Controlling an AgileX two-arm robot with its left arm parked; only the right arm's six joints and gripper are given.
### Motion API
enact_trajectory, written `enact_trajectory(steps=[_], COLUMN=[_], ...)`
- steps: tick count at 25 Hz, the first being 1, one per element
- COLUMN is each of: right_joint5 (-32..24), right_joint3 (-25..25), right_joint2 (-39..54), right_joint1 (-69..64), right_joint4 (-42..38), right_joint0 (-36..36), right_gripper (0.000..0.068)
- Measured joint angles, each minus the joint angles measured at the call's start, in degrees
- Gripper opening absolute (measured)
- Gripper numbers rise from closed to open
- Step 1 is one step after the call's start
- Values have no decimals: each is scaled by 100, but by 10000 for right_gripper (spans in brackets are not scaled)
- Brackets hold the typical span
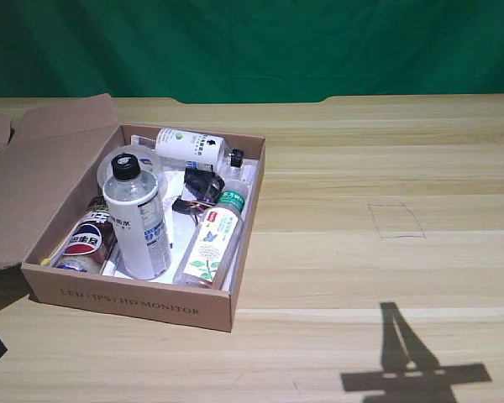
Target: Place the white bottle into the box.
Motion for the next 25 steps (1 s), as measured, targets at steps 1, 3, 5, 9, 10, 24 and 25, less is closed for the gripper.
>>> enact_trajectory(steps=[1, 3, 5, 9, 10, 24, 25], right_joint5=[-55, -143, -148, 13, 75, 668, 668], right_joint3=[0, 0, -5, -79, -97, -247, -247], right_joint2=[52, 292, 668, 1522, 1718, 4463, 4575], right_joint1=[-39, -184, -448, -1171, -1318, -3386, -3480], right_joint4=[15, -170, -709, -1922, -2101, -3269, -3309], right_joint0=[-38, -293, -844, -2373, -2690, -3968, -3968], right_gripper=[3, 3, 3, 3, 3, 3, 3])
